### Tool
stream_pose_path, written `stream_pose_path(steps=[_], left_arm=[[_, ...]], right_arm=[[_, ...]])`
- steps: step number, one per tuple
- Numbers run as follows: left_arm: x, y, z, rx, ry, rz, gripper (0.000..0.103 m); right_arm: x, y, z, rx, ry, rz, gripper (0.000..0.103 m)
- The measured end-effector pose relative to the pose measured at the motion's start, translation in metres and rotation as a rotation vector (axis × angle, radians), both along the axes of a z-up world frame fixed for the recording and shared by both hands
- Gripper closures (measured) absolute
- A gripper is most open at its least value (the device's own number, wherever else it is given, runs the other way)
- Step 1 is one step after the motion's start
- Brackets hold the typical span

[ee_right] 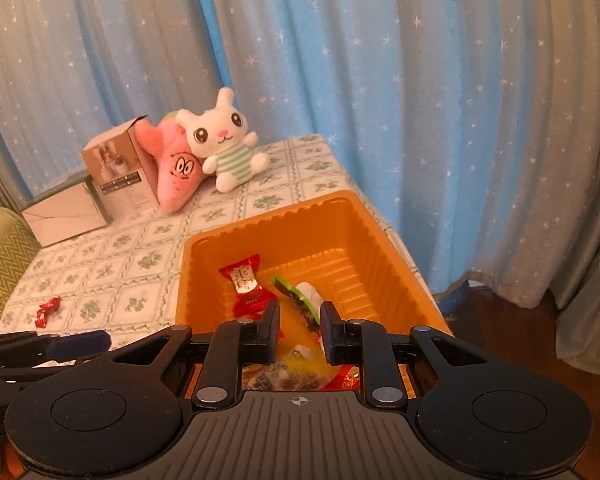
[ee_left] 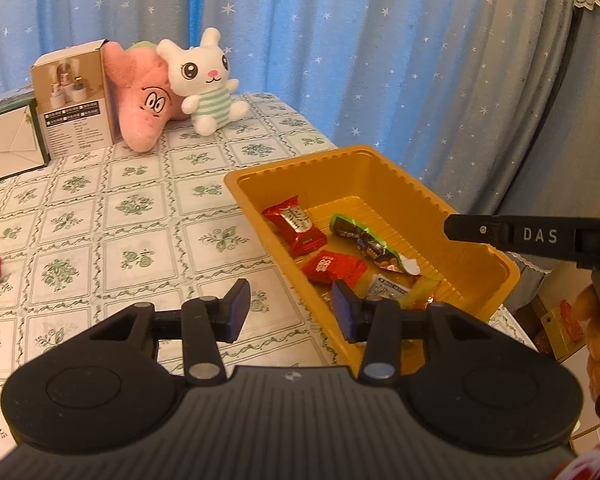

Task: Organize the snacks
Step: 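Open the left tool over the tray while the right tool releases the yellow candy, then withdraw both tools from the tray toward the remaining red candies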

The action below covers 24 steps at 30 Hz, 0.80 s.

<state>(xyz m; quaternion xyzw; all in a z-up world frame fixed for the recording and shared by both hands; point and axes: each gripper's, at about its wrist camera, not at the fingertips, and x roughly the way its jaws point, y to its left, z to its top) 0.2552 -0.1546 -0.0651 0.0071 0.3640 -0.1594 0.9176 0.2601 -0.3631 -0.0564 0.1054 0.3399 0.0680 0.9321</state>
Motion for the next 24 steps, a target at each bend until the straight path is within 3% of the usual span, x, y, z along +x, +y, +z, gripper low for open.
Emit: stream_pose_path(steps=[7,14,24], left_arm=[[-0.017,0.012,0.006,-0.007,-0.003,0.015,0.062],[-0.051,0.025,0.026,-0.019,-0.017,0.037,0.062],[-0.109,0.052,0.055,-0.008,-0.041,0.074,0.063]], right_arm=[[-0.015,-0.009,0.002,0.031,-0.002,-0.061,0.069],[-0.051,-0.009,0.019,0.071,-0.009,-0.100,0.069],[-0.109,0.035,0.049,0.094,-0.049,-0.053,0.069]])
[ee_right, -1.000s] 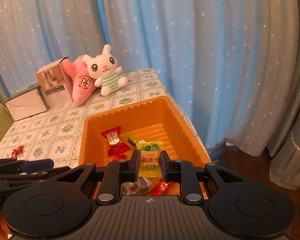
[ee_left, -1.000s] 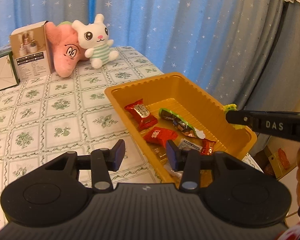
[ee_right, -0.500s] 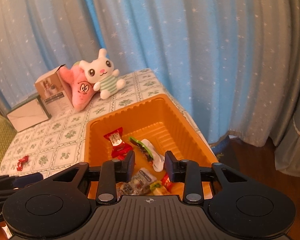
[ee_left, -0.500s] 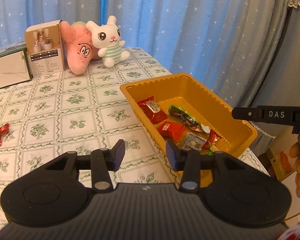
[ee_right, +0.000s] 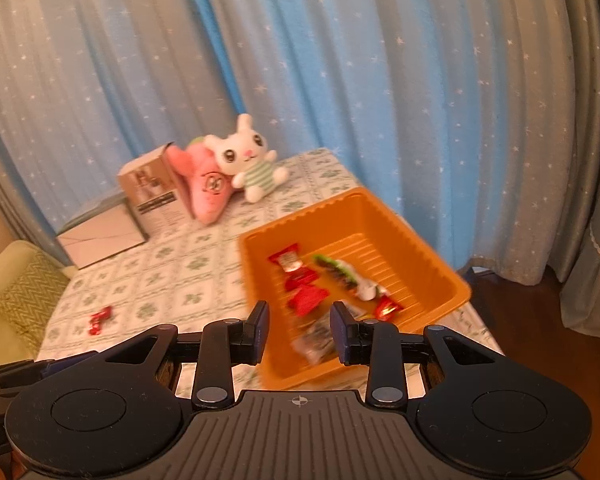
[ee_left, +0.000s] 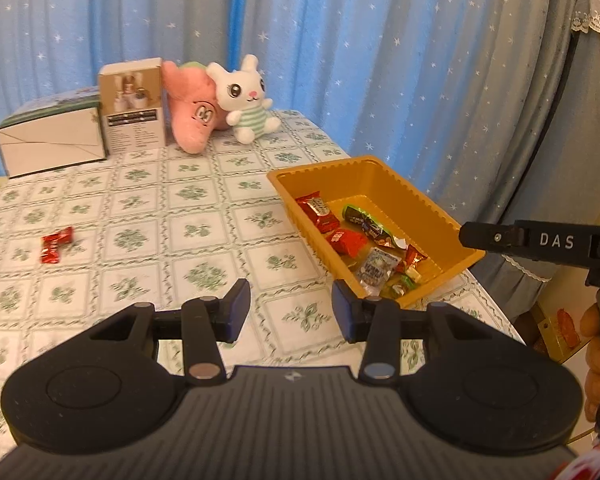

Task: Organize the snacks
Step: 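Withdraw both tools from the tray toward the remaining red candies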

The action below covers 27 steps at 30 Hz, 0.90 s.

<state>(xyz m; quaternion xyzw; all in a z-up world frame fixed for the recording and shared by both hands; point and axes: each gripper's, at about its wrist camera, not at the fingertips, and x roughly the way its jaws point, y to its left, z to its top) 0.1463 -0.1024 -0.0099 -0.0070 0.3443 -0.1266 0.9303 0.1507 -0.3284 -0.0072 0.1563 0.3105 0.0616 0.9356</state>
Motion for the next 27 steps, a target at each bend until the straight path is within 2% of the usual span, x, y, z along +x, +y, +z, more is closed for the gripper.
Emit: stream_pose_path(steps=[13,27], left_arm=[[-0.062,0.053,0.014,0.008,-0.007,0.127,0.062],[-0.090,0.112,0.014,0.007,0.002,0.246,0.063]], right_arm=[[-0.049,0.083,0.015,-0.085,-0.038,0.162,0.069],[-0.064,0.140,0.008,-0.131,-0.048,0.285,0.069]])
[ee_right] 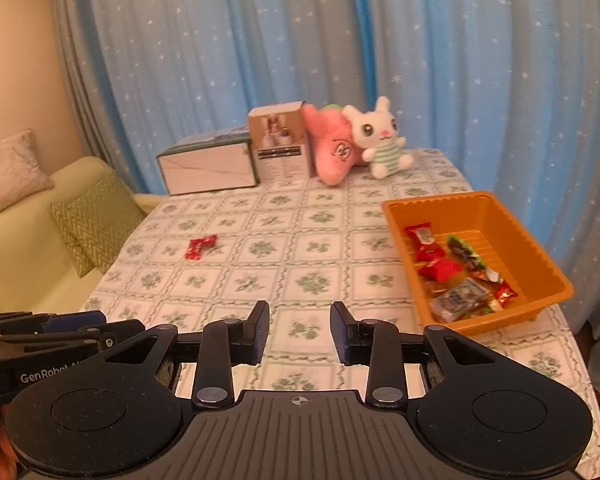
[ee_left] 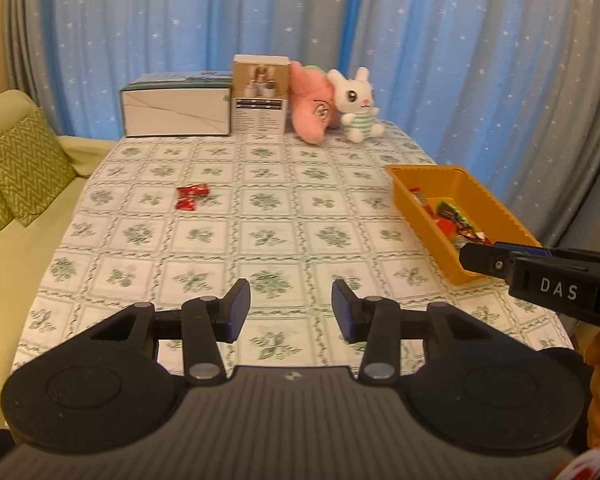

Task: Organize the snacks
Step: 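Withdraw both tools from the tray toward the remaining red candies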

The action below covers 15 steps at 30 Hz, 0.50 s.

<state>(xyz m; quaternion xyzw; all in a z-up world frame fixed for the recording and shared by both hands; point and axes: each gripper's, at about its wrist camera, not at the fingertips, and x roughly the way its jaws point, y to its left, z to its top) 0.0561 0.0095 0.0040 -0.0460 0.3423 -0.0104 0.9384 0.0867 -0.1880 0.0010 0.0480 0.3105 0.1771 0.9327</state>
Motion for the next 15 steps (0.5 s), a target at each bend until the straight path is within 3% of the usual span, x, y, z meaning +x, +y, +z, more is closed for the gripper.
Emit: stream_pose_path(steps=[15], left_arm=[[0.001,0.040,-0.008,-0.006,0.006,0.074,0.062]], right_arm=[[0.014,0.037,-0.009,-0.021,0.012,0.060,0.069]])
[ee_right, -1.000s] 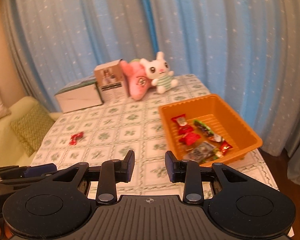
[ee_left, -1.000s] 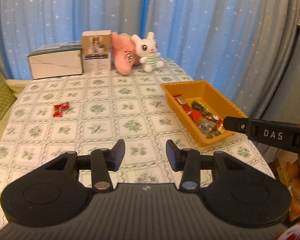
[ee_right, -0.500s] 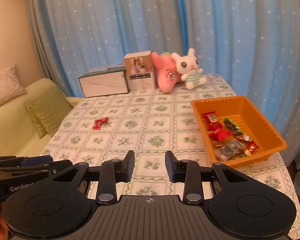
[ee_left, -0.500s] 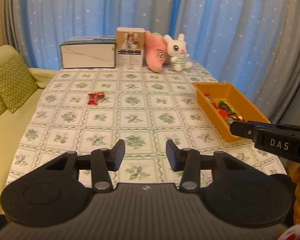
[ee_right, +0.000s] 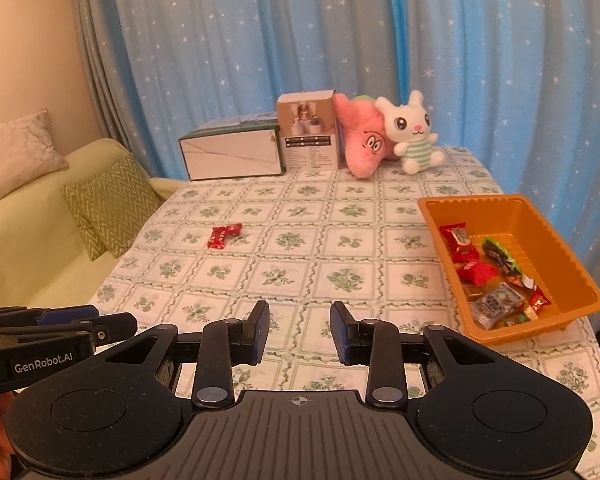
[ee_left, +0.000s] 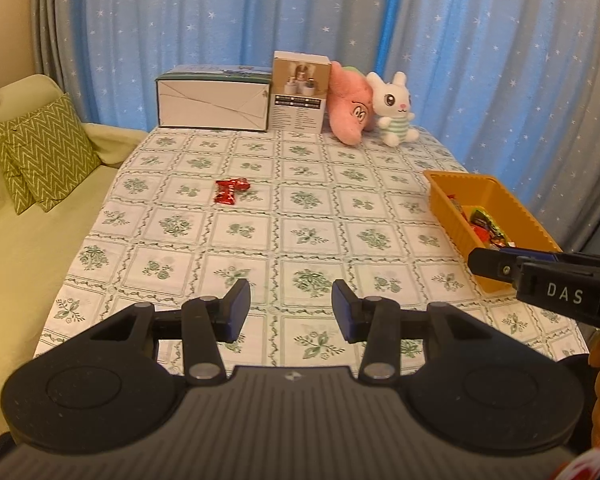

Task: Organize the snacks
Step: 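Withdraw both tools from the tray toward the remaining red candies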

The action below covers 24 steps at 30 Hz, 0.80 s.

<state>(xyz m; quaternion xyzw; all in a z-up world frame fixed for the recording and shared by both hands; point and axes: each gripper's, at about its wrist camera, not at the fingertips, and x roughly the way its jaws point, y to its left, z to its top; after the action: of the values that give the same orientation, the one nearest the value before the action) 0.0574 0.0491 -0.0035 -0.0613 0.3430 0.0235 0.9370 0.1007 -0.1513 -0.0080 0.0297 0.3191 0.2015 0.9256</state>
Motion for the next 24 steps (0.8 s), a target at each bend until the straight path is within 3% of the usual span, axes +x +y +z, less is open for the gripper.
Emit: stream_pose_path(steps=[8,17,21,24], left_arm=[[0.021,0.022,-0.006,0.026,0.008,0.022,0.063],[0.073,0.051,-0.019,0.053,0.019,0.034,0.062],[0.101,0.067,-0.031,0.063,0.028,0.049,0.062],[0.125,0.079,-0.042,0.067,0.036,0.057,0.062]], right_arm=[[0.024,0.018,-0.006,-0.001,-0.008,0.034,0.069],[0.071,0.045,-0.018,0.010,-0.016,0.063,0.068],[0.098,0.061,-0.029,0.015,-0.015,0.082,0.053],[0.120,0.073,-0.039,0.020,-0.001,0.089,0.052]])
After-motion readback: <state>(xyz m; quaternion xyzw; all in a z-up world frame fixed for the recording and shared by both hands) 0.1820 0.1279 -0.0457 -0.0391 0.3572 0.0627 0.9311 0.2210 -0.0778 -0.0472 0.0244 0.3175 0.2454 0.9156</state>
